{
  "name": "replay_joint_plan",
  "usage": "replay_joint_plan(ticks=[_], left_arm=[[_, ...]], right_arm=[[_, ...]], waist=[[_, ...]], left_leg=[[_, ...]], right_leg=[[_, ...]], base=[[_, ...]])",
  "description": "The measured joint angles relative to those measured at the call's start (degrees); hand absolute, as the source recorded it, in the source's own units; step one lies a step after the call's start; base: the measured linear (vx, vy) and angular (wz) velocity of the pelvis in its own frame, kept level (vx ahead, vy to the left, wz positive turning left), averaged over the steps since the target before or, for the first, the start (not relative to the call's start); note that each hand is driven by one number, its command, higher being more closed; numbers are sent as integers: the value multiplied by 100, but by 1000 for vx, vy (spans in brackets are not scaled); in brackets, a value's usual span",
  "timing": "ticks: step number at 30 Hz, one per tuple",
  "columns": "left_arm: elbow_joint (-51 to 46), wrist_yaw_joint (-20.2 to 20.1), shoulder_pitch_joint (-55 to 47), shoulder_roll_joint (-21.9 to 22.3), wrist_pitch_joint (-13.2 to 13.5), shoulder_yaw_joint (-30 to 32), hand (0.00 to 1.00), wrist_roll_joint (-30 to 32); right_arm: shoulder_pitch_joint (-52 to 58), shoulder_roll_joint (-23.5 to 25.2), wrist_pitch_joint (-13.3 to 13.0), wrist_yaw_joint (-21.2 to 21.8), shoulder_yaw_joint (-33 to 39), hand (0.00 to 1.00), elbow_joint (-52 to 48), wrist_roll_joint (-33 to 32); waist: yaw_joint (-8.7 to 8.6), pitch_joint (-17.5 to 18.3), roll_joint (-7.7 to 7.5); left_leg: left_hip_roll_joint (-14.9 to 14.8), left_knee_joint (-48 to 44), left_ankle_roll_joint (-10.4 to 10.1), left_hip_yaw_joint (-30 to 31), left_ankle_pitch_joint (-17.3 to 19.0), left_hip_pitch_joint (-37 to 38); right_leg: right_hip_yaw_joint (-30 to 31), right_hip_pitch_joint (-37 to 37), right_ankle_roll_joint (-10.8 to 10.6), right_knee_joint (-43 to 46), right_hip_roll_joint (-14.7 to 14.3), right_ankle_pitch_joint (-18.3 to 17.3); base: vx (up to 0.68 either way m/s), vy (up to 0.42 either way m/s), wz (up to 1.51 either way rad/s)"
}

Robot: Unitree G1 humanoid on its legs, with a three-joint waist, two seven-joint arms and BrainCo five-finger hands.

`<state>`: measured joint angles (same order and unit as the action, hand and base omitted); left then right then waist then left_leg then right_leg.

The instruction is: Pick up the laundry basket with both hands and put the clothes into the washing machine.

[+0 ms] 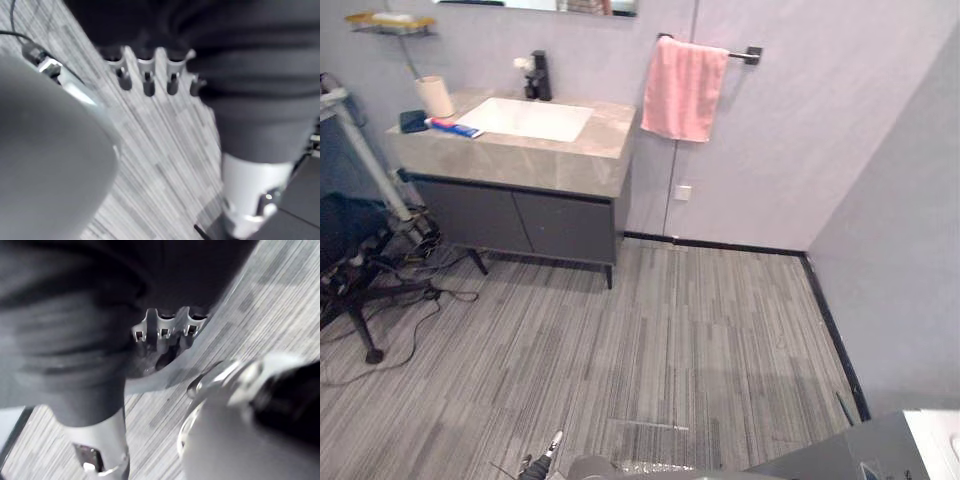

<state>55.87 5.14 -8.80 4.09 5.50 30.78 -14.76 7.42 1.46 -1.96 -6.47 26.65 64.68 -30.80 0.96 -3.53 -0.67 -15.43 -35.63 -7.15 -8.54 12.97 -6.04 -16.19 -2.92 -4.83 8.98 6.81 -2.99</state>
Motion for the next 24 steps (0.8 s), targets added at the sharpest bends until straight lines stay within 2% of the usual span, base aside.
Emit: replay_joint_plan(ticks=[1,2,3,4,5,9,13,18,24], left_arm=[[111,15,-21,-87,0,-131,0,74],[190,14,-4,-148,-2,-263,0,88],[305,0,53,-296,-14,-529,0,80],[330,-4,55,-380,-13,-712,0,101],[393,-10,26,-474,-6,-889,0,99],[611,-17,98,-583,4,-1290,0,162],[716,-15,167,-595,8,-1492,0,147],[831,-18,235,-603,11,-1561,0,146],[897,-20,268,-658,26,-1767,0,141]], right_arm=[[-162,-4,-75,11,57,0,-41,14],[-254,3,-95,15,78,0,-50,19],[-377,37,-104,38,177,0,-6,64],[-419,58,-98,39,214,0,62,102],[-444,61,-95,56,212,0,144,126],[-448,-53,-25,72,208,0,249,339],[-345,-144,21,105,210,0,436,459],[-347,-198,27,122,190,0,436,500],[-356,-195,10,144,144,0,436,499]], waist=[[-17,18,-118],[-29,12,-118],[1,2,-101],[-4,56,-131],[-13,89,-160],[-30,135,-94],[-38,166,-78],[-41,183,-16],[-42,184,-35]], left_leg=[[245,923,78,-150,61,351],[337,1353,79,-142,60,540],[496,1986,101,-121,-76,754],[590,2241,127,-119,-242,845],[701,2544,143,-115,-407,979],[800,3055,137,-176,-682,1119],[806,3372,90,-176,-881,1172],[820,3433,103,-184,-924,1249],[844,3526,105,-150,-939,1301]], right_leg=[[-7,30,-55,-152,38,92],[-9,36,-32,-225,54,158],[-3,64,-61,-349,123,248],[76,55,40,-447,151,320],[150,7,6,-529,210,347],[243,53,-80,-662,234,418],[254,119,-54,-746,188,505],[262,20,-98,-919,163,618],[220,-61,-110,-1021,162,627]], base=[[-49,88,25],[-49,57,29],[-59,56,19],[-63,52,17],[-115,31,5],[-99,-20,-8],[-49,-44,-2],[-4,-9,-1],[6,2,2]])
